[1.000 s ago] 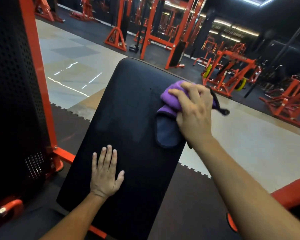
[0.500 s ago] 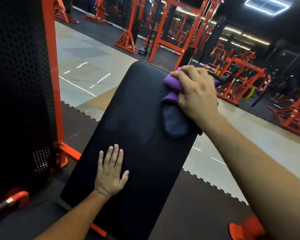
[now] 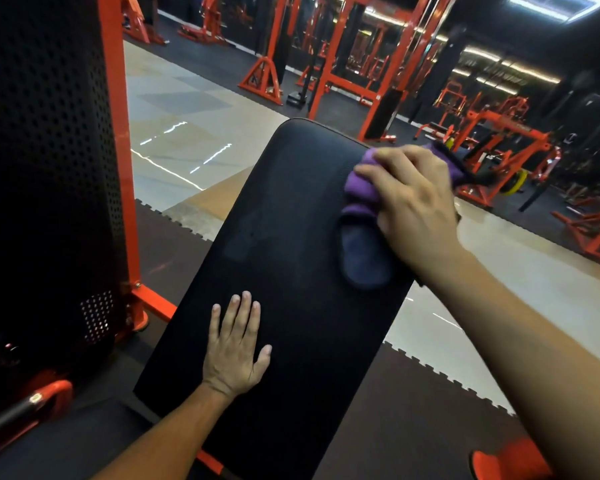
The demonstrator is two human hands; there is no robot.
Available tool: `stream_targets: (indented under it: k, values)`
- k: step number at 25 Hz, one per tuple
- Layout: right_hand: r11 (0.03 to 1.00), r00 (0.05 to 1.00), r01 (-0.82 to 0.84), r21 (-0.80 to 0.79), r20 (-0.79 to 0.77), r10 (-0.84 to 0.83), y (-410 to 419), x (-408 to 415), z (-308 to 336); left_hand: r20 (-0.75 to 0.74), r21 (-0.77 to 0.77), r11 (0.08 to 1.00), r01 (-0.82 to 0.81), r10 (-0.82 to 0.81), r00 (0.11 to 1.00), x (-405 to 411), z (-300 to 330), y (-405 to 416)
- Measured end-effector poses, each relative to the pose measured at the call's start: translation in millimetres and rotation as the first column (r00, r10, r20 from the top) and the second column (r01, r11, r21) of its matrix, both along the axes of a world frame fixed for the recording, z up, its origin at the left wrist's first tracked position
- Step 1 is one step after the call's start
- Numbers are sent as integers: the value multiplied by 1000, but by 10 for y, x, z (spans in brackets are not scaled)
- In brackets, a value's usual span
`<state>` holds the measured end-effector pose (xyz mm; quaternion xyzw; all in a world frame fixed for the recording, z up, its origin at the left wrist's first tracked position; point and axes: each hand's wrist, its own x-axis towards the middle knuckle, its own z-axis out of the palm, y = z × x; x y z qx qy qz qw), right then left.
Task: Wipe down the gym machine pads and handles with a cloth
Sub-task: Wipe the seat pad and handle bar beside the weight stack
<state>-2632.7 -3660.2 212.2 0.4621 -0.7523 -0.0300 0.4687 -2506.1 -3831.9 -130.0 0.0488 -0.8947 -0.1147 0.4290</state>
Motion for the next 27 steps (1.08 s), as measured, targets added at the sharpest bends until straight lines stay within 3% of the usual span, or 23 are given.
stream_targets:
  k: [2, 4, 7, 9, 11, 15, 18, 20, 24, 25, 27]
  values:
    - [999, 999, -1, -45, 48, 3, -376, 91, -98, 7, 2, 1000, 2, -2, 1000, -4, 2, -26]
    - [982, 985, -142, 124, 119, 127, -323, 265, -534, 8, -6, 1000, 0, 0, 1000, 7, 8, -12]
    - [880, 960, -254, 401, 219, 177, 178, 591, -996, 16, 7, 1000, 0, 0, 1000, 21, 10, -27]
    - [879, 949, -292, 377, 229, 217, 294, 634, -859, 32, 13, 1000, -5, 4, 999, 26, 34, -15]
    - [923, 950, -303, 238, 149, 274, 106, 511, -442, 44, 11, 1000, -6, 5, 999, 23, 32, 9]
    - [990, 996, -91, 105, -4, 92, -736, 13, 404, 56, 10, 1000, -11, 11, 998, 34, -2, -22]
    - [985, 999, -38, 169, -20, 42, -1313, -61, 202, 29, -5, 1000, -16, 16, 999, 20, -16, -6]
    - [957, 994, -101, 271, -5, 107, -1516, 79, -129, 17, -22, 1000, -18, 18, 1000, 5, -20, -22]
    - [780, 966, -258, 570, 180, 187, -817, 397, -740, -11, -8, 1000, -22, 22, 1000, 27, -25, -36]
    - [767, 959, -284, 575, 174, 224, -511, 385, -695, -10, -3, 1000, -24, 24, 1000, 17, -37, -26]
    - [845, 949, -316, 431, 126, 290, -224, 198, -302, -20, 1, 1000, -16, 16, 1000, 1, -65, 10]
